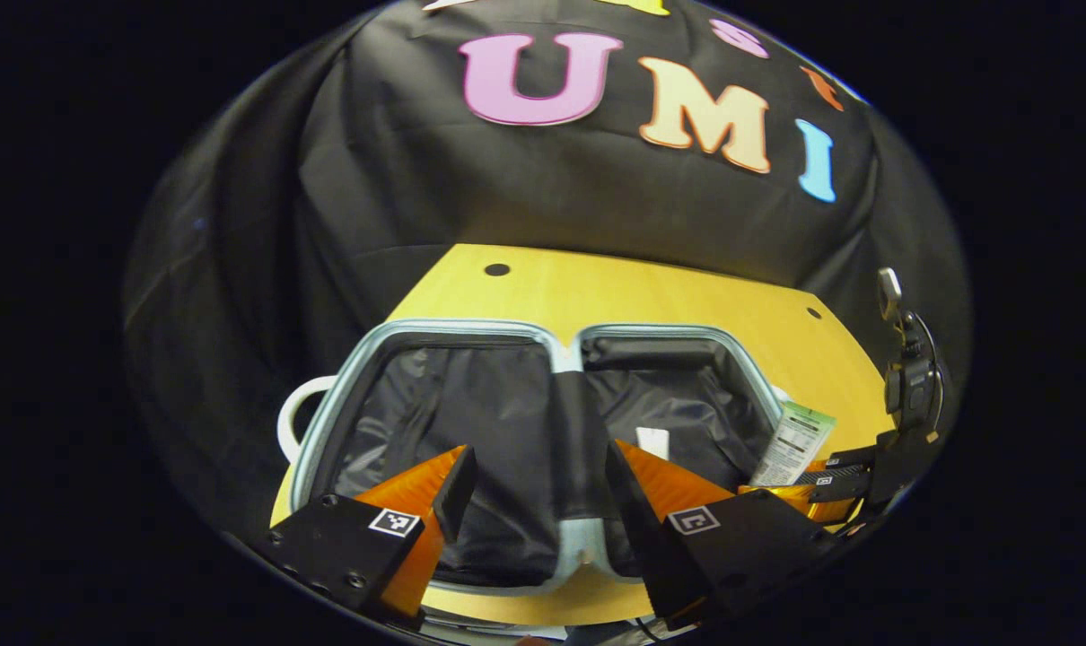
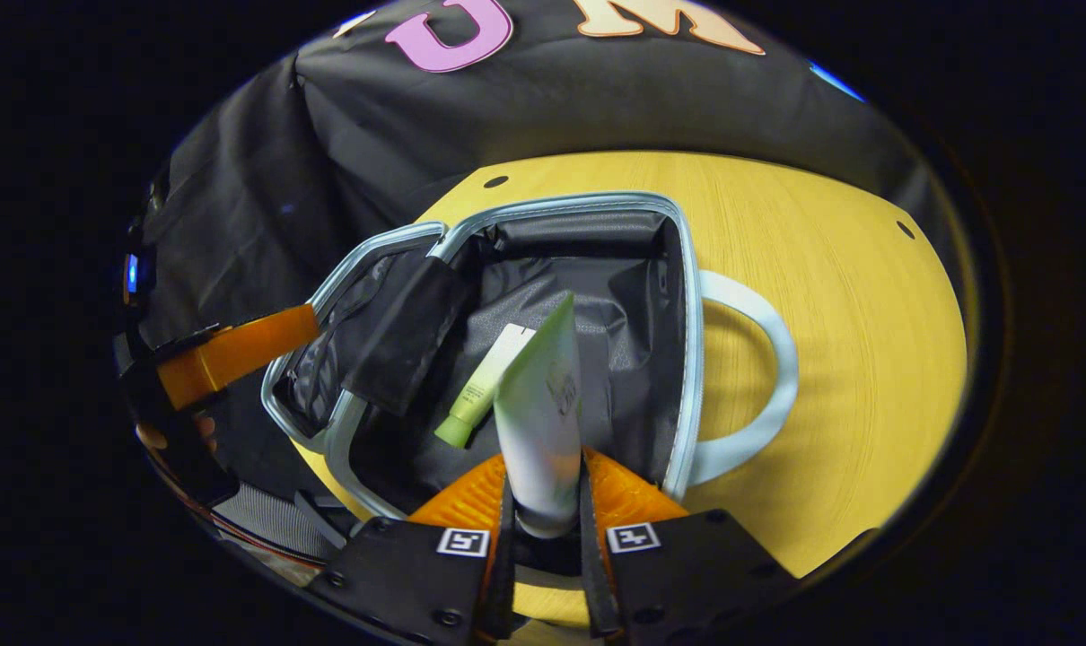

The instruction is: First open the suitcase, pack the skin care products into it, and then close the suitcase.

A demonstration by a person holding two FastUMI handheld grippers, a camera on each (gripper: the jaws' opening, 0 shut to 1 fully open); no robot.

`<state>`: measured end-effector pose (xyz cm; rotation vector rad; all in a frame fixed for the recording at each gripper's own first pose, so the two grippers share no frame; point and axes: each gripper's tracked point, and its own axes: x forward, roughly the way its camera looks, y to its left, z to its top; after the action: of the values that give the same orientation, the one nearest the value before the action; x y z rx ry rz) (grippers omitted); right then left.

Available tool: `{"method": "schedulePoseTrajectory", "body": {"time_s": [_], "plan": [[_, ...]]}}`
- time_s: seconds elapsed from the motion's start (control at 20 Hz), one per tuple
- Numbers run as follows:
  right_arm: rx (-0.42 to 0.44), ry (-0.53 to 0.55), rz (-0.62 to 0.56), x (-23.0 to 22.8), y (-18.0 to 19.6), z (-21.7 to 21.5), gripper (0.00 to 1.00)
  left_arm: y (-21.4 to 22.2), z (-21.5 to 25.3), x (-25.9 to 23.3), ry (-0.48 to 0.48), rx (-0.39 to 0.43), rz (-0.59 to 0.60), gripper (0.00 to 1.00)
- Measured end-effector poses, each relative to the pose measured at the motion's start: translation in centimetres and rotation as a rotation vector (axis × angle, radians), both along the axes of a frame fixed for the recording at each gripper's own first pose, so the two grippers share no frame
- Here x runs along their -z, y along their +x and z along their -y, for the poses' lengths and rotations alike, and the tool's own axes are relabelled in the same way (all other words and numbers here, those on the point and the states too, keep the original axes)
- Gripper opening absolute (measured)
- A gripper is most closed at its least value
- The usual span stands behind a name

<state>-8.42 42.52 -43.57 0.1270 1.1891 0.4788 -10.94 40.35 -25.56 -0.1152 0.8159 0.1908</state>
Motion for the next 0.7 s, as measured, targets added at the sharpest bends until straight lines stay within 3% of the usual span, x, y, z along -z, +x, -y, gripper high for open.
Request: {"method": "schedulePoseTrajectory", "body": {"time_s": [0.2,0.4,0.5,0.7], "plan": [[0.031,0.067,0.073,-2.0,1.8,-0.6,0.41,-0.9,-5.2,-0.5,0.008,-0.119,0.005,0.86],[0.091,0.125,0.219,-5.5,4.9,0.2,0.97,-1.2,-10.2,-0.9,0.044,-0.193,0.003,0.90],[0.115,0.124,0.319,-7.7,6.8,1.3,0.98,-1.5,-13.3,-0.9,0.075,-0.230,-0.005,0.95],[0.148,0.084,0.460,-10.7,9.8,4.1,0.98,-2.0,-18.7,-0.2,0.093,-0.304,-0.047,0.95]]}}
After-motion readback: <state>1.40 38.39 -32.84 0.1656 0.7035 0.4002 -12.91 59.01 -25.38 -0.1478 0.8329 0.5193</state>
